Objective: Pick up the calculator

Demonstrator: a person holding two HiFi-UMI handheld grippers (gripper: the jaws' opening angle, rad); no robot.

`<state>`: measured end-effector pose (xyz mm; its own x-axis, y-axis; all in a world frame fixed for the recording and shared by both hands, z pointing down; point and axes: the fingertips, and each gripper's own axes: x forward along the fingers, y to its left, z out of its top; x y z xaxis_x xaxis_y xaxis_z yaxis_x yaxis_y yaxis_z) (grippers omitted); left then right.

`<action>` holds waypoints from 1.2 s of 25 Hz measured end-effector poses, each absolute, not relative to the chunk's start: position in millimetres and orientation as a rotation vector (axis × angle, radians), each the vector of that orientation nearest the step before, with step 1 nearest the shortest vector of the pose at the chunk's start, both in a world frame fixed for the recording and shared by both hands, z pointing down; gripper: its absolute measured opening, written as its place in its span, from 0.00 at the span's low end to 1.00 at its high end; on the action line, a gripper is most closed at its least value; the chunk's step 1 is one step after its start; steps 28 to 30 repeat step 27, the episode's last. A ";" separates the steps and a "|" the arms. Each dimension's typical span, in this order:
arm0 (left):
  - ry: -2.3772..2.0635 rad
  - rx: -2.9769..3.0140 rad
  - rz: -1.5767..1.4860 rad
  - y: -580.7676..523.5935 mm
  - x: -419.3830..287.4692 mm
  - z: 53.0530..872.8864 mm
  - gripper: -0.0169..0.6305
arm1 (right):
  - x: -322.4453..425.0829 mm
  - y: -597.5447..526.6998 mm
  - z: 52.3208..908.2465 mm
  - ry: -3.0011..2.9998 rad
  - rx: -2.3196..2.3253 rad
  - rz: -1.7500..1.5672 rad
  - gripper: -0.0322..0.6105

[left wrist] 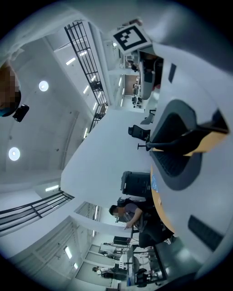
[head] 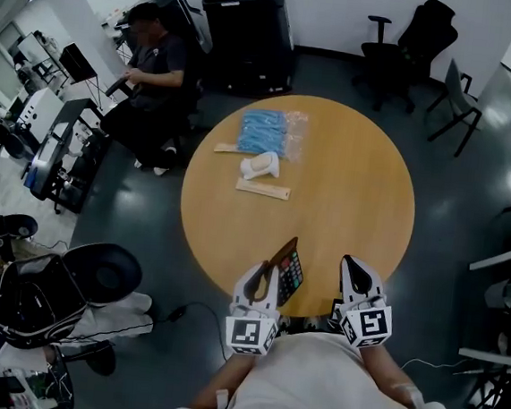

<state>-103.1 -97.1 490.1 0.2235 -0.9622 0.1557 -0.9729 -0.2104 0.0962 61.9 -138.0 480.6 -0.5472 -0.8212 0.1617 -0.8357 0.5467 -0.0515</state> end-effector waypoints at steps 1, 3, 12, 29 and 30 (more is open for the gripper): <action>-1.849 2.315 0.095 -98.1 -103.0 490.9 0.13 | 61.8 -139.5 481.3 -2.648 1.430 0.185 0.07; -1.840 2.316 0.100 -100.4 -102.0 492.1 0.13 | 61.1 -142.3 482.3 -2.641 1.427 0.193 0.07; -1.832 2.311 0.101 -102.8 -100.1 495.0 0.13 | 57.8 -143.7 483.0 -2.656 1.405 0.195 0.07; -1.809 2.286 0.093 -99.4 -98.5 499.4 0.13 | 56.9 -141.2 480.5 -2.671 1.383 0.185 0.07; -1.809 2.286 0.093 -99.4 -98.5 499.4 0.13 | 56.9 -141.2 480.5 -2.671 1.383 0.185 0.07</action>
